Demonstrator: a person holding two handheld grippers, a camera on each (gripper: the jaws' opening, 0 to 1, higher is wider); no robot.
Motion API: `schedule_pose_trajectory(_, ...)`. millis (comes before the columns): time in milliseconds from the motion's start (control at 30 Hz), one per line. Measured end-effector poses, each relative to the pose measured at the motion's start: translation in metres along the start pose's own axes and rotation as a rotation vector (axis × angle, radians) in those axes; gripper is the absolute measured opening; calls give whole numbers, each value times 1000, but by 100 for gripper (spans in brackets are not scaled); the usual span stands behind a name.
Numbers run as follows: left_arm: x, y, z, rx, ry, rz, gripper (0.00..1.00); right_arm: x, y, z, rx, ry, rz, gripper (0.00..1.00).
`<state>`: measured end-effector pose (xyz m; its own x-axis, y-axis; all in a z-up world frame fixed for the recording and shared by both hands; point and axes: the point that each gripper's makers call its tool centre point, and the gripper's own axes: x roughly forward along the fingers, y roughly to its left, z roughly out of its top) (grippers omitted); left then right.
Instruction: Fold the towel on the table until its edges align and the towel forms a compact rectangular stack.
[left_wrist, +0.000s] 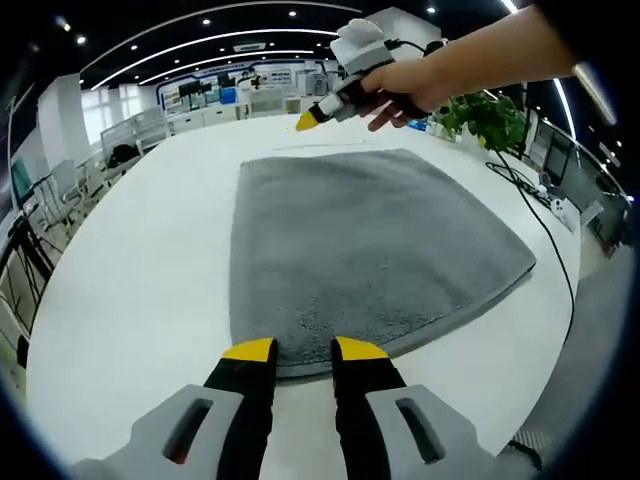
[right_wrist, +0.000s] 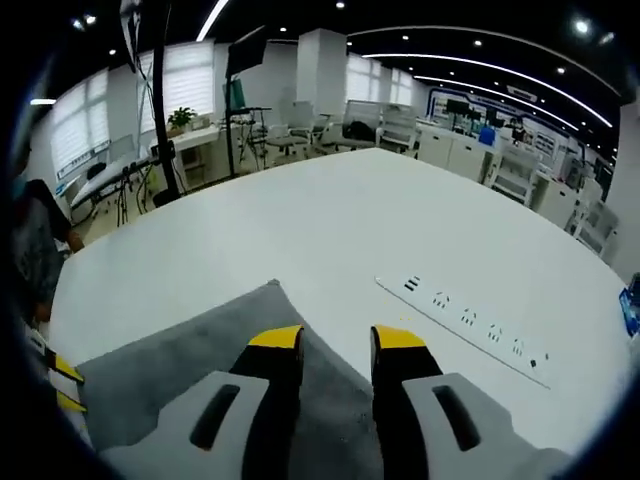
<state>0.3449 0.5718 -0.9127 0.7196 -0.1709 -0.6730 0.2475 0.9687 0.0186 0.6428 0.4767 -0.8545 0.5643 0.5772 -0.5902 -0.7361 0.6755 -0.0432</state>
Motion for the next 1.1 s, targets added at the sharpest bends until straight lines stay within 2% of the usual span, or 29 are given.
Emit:
schedule_pose_trajectory(33, -3, -3, 0, 0, 3, -1, 23, -5, -2, -9, 20, 21, 1, 27)
schedule_pose_trajectory(167, 2, 0, -1, -16, 10, -2, 23, -12, 0, -26, 46, 36, 23, 35)
schedule_pose_trajectory(200, 3, 0, -2, -42, -3, -6, 23, -10, 0, -28, 43, 41, 32, 37)
schedule_pose_trajectory(300, 0, 1, -2, -45, 3, 2, 23, -6, 11, -41, 25, 79, 82, 40)
schedule_pose_trajectory(367, 0, -2, -2, -27, 16, 4, 23, -4, 13, -52, -3, 124, 68, 41)
schedule_pose_trajectory(467, -2, -5, -4, -32, 28, -1, 23, 1, 8, -61, 36, 139, 24, 48)
schedule_pose_trajectory(500, -2, -6, -5, -33, 31, -1, 22, -1, 4, -66, 25, 167, -3, 46)
schedule_pose_trajectory(567, -1, -8, -6, -24, 34, -1, 22, -2, 3, -68, 2, 171, -8, 41)
schedule_pose_trajectory(700, -3, -10, -7, -37, 36, -4, 22, -7, 2, -72, 61, 169, -20, 44)
schedule_pose_trajectory(833, -6, -15, -9, -28, 35, -8, 22, -15, -3, -72, 45, 185, -60, 42)
schedule_pose_trajectory(933, -6, -14, -9, -30, 35, -13, 22, -24, -3, -64, 49, 150, -38, 39)
schedule_pose_trajectory(1100, -8, -15, -6, -29, 37, -21, 22, -46, -21, -67, 46, 139, -55, 39)
